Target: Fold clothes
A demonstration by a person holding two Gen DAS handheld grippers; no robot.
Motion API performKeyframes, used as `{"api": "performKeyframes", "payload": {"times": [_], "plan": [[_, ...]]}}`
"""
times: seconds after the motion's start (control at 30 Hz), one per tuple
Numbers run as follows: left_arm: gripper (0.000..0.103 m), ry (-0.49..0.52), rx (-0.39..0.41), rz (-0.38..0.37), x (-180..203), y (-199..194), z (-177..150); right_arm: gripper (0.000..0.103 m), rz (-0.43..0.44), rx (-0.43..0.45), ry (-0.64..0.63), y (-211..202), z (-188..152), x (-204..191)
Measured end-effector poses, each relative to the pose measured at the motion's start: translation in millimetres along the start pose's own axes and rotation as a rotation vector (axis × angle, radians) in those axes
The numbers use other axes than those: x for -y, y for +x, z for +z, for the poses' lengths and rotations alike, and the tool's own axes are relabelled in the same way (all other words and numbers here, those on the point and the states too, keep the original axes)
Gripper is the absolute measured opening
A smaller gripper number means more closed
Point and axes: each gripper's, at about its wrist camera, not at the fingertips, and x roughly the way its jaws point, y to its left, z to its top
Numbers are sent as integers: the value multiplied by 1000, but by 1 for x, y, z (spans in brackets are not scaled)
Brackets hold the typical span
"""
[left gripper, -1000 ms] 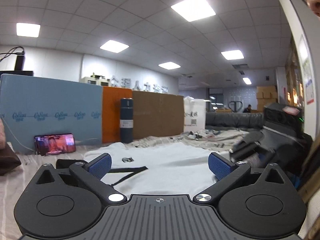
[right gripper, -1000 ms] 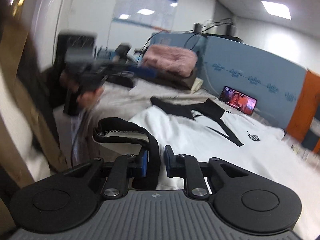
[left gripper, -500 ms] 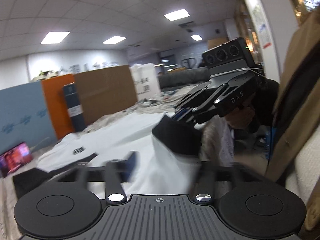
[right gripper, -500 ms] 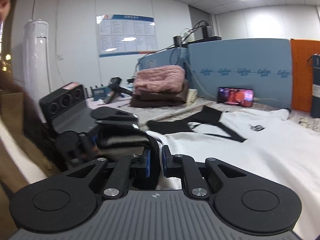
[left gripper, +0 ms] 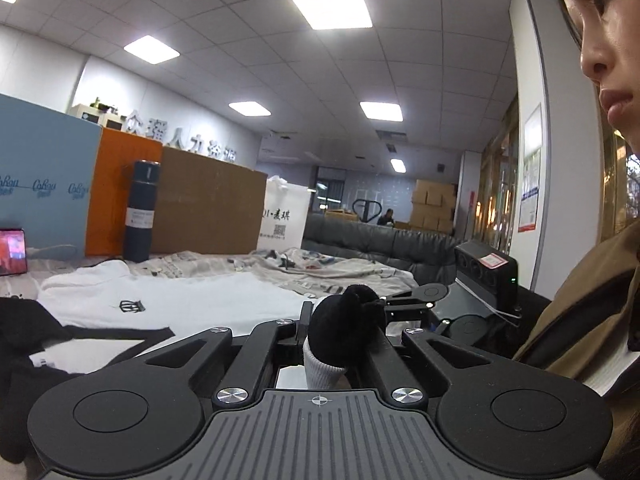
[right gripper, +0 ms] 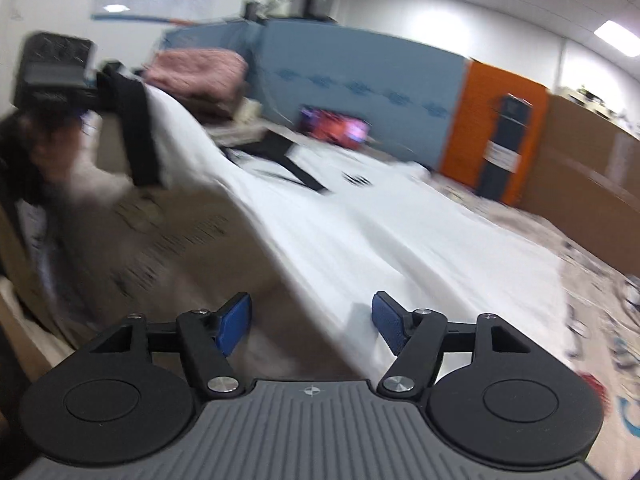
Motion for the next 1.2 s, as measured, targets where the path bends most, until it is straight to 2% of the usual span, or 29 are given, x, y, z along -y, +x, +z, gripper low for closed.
{"api": "performKeyframes", "payload": {"times": [0.07, 0.1, 0.13, 0.17, 0.2, 0.23, 0.3, 0.4, 0.43, 0.5, 0.63, 0.77, 0.9, 1.07, 1.2], "plan": [[0, 1, -13, -7, 0, -1, -1, 55, -61, -31, 26, -8, -8, 13], [0, -1, -19, -12, 0, -3, -1, 46, -90, -45, 40, -14, -12, 19], [0, -6, -25, -19, 0, -4, -1, 42, -119, -59, 52, -19, -16, 25], [0, -11, -35, -27, -1, -5, -2, 42, -145, -73, 55, -24, -21, 29], [0, -14, -49, -34, -1, -6, -2, 32, -152, -83, 70, -29, -24, 33], [0, -11, -68, -35, -1, -6, -3, 14, -149, -95, 81, -34, -26, 35], [0, -2, -123, -31, 0, -4, -7, 5, -143, -122, 66, -40, -28, 34], [0, 0, -212, -23, 1, 2, -15, 4, -126, -140, 39, -46, -30, 29], [0, 0, -216, -12, 0, 3, -15, 4, -124, -139, 32, -47, -30, 27], [1, -15, -180, 25, -4, 4, -12, 4, -124, -125, 24, -50, -28, 30], [3, -47, -52, 148, -18, 6, 7, 3, -133, -61, 3, -47, -8, 46], [4, -52, -30, 256, -37, 27, 30, 3, -114, -9, -33, -41, 13, 68], [4, -30, -90, 320, -60, 53, 42, 3, -86, -17, -50, -20, 26, 97], [5, -38, -203, 350, -91, 81, 45, 3, -39, -48, -39, 12, 34, 127], [8, -112, -321, 355, -118, 97, 38, 4, -5, -72, 7, 32, 31, 147]]}}
